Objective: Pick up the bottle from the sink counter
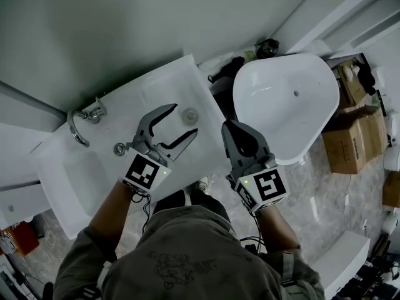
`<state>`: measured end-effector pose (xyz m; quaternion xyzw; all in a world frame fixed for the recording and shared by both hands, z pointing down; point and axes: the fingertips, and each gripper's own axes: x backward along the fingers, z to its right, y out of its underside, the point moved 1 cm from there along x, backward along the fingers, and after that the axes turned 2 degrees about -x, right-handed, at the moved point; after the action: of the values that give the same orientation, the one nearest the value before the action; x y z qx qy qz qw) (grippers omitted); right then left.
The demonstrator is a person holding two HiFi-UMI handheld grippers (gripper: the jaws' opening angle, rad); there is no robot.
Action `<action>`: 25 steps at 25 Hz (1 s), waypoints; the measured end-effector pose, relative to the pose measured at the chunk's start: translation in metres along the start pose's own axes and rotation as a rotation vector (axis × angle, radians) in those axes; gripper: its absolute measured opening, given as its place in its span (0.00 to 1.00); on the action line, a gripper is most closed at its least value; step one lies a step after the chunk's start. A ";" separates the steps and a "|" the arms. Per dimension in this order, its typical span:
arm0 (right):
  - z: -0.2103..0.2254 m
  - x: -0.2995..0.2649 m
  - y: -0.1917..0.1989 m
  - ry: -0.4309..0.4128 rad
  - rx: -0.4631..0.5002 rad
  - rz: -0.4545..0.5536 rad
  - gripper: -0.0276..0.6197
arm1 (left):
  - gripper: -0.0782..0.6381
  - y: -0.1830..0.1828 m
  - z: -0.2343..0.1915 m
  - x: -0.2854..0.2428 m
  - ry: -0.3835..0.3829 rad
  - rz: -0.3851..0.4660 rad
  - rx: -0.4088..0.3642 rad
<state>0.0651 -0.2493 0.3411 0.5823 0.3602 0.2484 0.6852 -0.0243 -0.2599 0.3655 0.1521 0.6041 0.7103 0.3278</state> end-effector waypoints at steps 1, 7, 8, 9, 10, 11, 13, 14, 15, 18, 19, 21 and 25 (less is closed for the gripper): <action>0.000 -0.004 0.002 -0.004 -0.001 -0.003 0.09 | 0.51 0.004 0.002 -0.006 0.006 0.003 -0.027; 0.006 -0.026 0.022 -0.049 0.009 -0.036 0.09 | 0.57 0.053 0.015 -0.043 0.074 -0.057 -0.071; 0.008 -0.029 0.025 -0.051 0.004 -0.041 0.09 | 0.57 0.062 0.015 -0.050 0.082 -0.069 -0.066; 0.011 -0.033 0.029 -0.050 -0.001 -0.048 0.09 | 0.57 0.069 0.015 -0.056 0.091 -0.079 -0.057; 0.014 -0.037 0.033 -0.051 -0.005 -0.056 0.09 | 0.58 0.076 0.015 -0.062 0.099 -0.087 -0.047; 0.016 -0.040 0.037 -0.054 -0.008 -0.064 0.09 | 0.58 0.083 0.015 -0.068 0.105 -0.093 -0.037; 0.017 -0.047 0.046 -0.066 -0.017 -0.078 0.09 | 0.58 0.097 0.014 -0.076 0.112 -0.104 -0.017; 0.018 -0.051 0.050 -0.071 -0.022 -0.084 0.09 | 0.58 0.105 0.013 -0.080 0.114 -0.109 -0.009; 0.019 -0.054 0.054 -0.072 -0.027 -0.089 0.09 | 0.58 0.112 0.013 -0.084 0.117 -0.113 -0.005; 0.024 -0.065 0.067 -0.077 -0.037 -0.101 0.09 | 0.59 0.136 0.016 -0.096 0.136 -0.121 -0.006; 0.025 -0.068 0.072 -0.081 -0.037 -0.109 0.09 | 0.59 0.144 0.017 -0.100 0.140 -0.127 0.000; 0.027 -0.073 0.083 -0.084 -0.040 -0.122 0.09 | 0.59 0.160 0.018 -0.106 0.145 -0.142 0.020; 0.035 -0.083 0.104 -0.078 -0.068 -0.145 0.09 | 0.59 0.189 0.019 -0.117 0.148 -0.168 0.075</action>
<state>0.0495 -0.3133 0.4614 0.5404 0.3660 0.1873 0.7341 0.0203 -0.3317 0.5713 0.0602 0.6634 0.6667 0.3345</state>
